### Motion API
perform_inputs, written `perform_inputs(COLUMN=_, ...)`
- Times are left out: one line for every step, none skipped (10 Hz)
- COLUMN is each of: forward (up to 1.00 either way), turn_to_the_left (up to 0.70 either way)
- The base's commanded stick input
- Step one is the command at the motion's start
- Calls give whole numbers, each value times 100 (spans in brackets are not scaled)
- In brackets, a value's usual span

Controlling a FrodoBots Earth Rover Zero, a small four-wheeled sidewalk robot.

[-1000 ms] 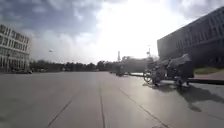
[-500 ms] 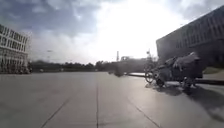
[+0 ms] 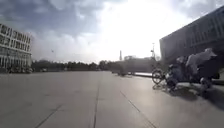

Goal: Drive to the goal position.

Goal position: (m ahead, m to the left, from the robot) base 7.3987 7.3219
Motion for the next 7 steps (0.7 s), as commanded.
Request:
perform_inputs(forward=85, turn_to_the_left=34)
perform_inputs(forward=85, turn_to_the_left=34)
perform_inputs(forward=85, turn_to_the_left=34)
perform_inputs(forward=85, turn_to_the_left=34)
perform_inputs(forward=85, turn_to_the_left=31)
perform_inputs(forward=85, turn_to_the_left=26)
perform_inputs(forward=85, turn_to_the_left=17)
